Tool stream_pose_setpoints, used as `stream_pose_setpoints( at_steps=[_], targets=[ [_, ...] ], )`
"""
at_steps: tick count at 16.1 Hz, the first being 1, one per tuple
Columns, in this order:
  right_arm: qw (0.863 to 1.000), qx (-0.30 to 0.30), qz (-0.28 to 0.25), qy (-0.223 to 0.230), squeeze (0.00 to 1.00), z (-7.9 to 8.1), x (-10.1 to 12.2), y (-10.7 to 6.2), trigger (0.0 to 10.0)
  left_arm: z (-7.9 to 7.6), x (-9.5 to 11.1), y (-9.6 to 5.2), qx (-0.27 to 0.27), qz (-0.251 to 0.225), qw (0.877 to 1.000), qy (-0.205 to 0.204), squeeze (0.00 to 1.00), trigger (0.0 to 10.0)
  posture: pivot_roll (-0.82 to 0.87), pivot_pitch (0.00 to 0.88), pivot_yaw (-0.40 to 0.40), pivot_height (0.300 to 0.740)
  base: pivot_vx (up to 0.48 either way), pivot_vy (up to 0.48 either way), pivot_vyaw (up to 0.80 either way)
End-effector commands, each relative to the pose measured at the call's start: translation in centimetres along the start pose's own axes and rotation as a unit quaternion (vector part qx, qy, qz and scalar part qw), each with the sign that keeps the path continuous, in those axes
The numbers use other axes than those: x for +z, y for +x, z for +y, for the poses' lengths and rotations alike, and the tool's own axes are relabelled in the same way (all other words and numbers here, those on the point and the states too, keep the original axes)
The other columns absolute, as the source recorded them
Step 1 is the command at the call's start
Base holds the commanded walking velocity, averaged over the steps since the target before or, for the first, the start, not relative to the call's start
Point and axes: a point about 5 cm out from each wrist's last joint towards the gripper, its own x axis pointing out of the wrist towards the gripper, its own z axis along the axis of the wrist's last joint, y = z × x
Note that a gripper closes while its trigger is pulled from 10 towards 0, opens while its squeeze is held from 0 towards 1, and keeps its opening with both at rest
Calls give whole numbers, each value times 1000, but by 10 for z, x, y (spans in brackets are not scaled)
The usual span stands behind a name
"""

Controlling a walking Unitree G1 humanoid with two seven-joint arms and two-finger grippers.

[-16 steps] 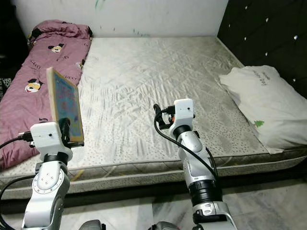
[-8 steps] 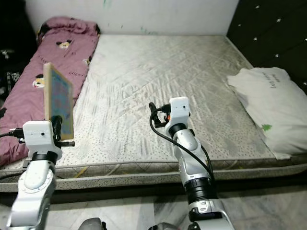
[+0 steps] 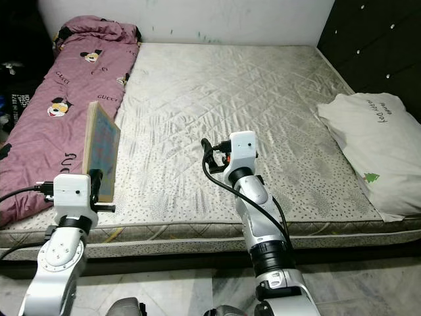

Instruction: Clean up the room

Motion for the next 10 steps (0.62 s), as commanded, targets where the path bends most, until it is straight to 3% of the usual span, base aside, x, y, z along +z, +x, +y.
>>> stream_pose_setpoints(
  at_steps=[1, 5, 8, 10],
  targets=[
    [1000, -11, -8, 2, 0, -5, 3, -1, 10000, 5, 14, 2, 25, -32, 999, -20, 0, 10000, 0, 0, -46, 740, 0, 0, 0],
    [1000, -13, -3, 3, 0, -7, 1, -3, 10000, 11, 14, -4, 55, -36, 996, -57, 0, 10000, -3, 0, -46, 740, 0, 0, 0],
    [1000, -11, -1, 3, 0, -6, 0, -3, 10000, 9, 14, -2, 37, -33, 997, -59, 0, 10000, -8, 0, -42, 740, 0, 0, 0],
    [1000, -12, -3, 1, 0, -7, 1, -3, 10000, 7, 15, 1, 33, -37, 997, -56, 0, 10000, -14, 0, -40, 740, 266, 0, -250]
  ],
)
